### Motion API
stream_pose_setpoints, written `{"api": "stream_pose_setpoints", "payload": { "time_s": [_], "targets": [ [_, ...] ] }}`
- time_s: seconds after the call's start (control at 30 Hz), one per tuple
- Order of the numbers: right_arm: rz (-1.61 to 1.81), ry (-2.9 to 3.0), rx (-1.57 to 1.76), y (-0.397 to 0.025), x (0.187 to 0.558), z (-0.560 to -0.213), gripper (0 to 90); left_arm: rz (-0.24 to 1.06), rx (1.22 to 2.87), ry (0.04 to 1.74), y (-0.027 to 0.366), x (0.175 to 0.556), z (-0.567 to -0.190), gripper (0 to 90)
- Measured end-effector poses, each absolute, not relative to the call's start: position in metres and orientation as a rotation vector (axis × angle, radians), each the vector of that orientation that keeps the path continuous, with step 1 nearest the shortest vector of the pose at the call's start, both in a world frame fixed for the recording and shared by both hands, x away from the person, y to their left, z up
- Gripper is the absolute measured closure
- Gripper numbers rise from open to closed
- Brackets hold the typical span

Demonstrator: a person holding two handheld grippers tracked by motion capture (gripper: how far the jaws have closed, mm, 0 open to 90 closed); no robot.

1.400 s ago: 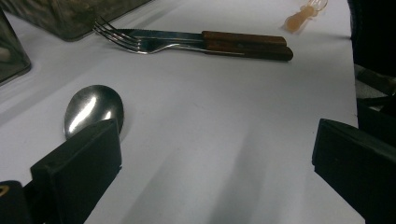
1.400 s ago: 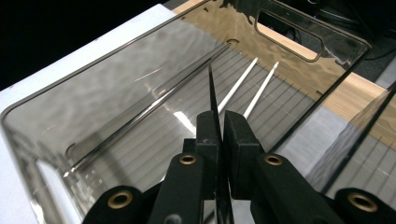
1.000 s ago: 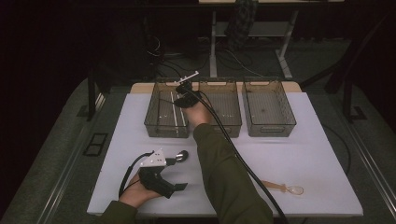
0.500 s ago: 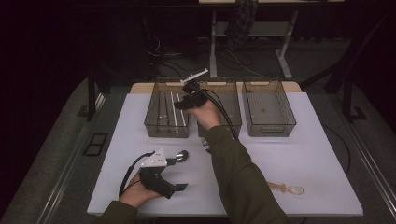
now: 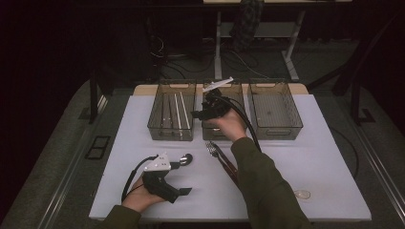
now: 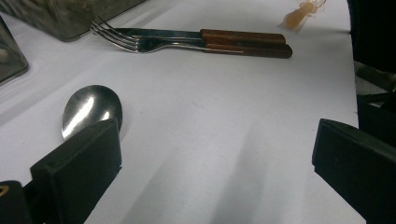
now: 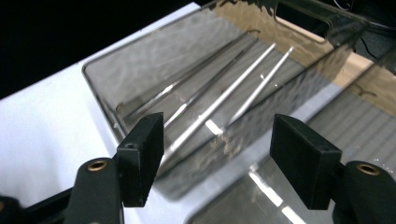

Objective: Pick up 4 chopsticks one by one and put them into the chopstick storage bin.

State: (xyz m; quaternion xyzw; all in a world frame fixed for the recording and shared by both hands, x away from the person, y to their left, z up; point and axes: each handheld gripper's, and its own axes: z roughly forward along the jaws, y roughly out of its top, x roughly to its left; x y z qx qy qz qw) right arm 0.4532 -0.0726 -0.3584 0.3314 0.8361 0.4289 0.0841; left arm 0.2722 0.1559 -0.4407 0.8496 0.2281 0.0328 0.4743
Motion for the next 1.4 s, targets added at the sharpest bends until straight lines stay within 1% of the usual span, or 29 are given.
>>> {"api": "stream_pose_setpoints", "payload": {
  "time_s": [0.8,1.4],
  "targets": [
    [1.291,2.518,0.919,-0.178,0.393,-0.366,35.3,0.091,2.089,0.582,0.156,0.275,-0.443,0.0],
    [1.357,2.468,0.986,-0.238,0.356,-0.383,34.5,0.099,2.100,0.585,0.156,0.275,-0.443,0.0]
  ]
}}
